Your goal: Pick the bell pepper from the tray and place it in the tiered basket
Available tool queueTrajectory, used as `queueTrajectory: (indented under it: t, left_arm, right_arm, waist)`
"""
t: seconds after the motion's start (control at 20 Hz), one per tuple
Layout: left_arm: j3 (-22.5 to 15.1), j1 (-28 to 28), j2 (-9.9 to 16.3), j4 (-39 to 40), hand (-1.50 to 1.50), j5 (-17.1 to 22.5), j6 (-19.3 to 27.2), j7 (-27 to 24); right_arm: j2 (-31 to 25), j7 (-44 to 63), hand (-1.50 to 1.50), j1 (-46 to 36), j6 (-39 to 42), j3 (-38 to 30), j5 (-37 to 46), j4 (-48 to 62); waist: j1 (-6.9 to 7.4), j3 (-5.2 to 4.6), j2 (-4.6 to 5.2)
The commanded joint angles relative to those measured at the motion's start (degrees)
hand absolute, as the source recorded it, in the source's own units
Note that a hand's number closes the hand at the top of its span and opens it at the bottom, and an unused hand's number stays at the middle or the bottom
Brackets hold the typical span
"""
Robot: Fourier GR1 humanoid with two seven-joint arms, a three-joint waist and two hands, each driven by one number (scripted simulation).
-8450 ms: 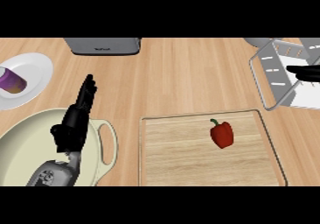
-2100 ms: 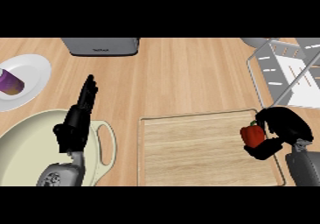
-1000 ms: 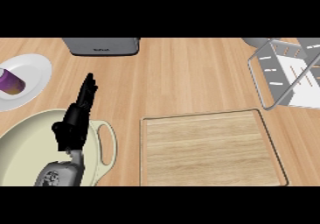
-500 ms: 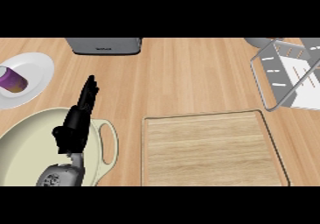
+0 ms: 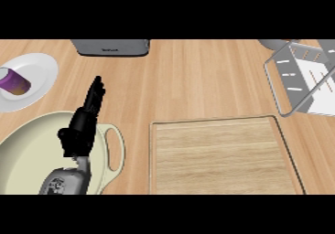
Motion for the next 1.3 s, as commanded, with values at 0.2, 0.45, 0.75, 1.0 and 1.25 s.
queueTrajectory:
  t: [0.2, 0.45, 0.75, 1.0, 1.25]
  left_arm:
    - [1.4, -1.7, 0.2, 2.9, 0.0, 0.1, 0.0, -1.9]
    - [0.3, 1.0, 1.6, 0.0, 0.0, 0.5, -1.6, -1.0]
    - [-1.2, -0.4, -0.9, 1.6, 0.0, -1.3, 0.8, -1.2]
    - [-1.3, 1.0, -0.6, -0.6, 0.0, -0.3, -0.3, -0.2]
    - [0.9, -2.1, 0.2, 1.6, 0.0, -0.1, 0.1, 0.1]
  right_arm:
    - [-2.6, -11.0, 1.5, -1.2, -15.8, 5.3, 5.4, 19.0]
    - [-7.3, -14.1, 1.5, -8.0, -17.9, 7.4, 8.2, 32.2]
    - [-4.9, -11.3, -1.5, -8.7, -18.6, -1.6, 0.3, 39.9]
    - [-6.4, -10.4, -1.5, -12.2, -19.2, -6.2, -4.6, 42.9]
    - [-10.6, -10.1, -1.5, -8.8, -24.7, -14.0, -10.2, 44.5]
  waist:
    - [0.1, 0.02, 0.17]
    - [0.94, 0.03, 0.29]
    - [0.59, 0.08, 0.3]
    - [0.77, 0.08, 0.17]
    - [-0.12, 0.11, 0.24]
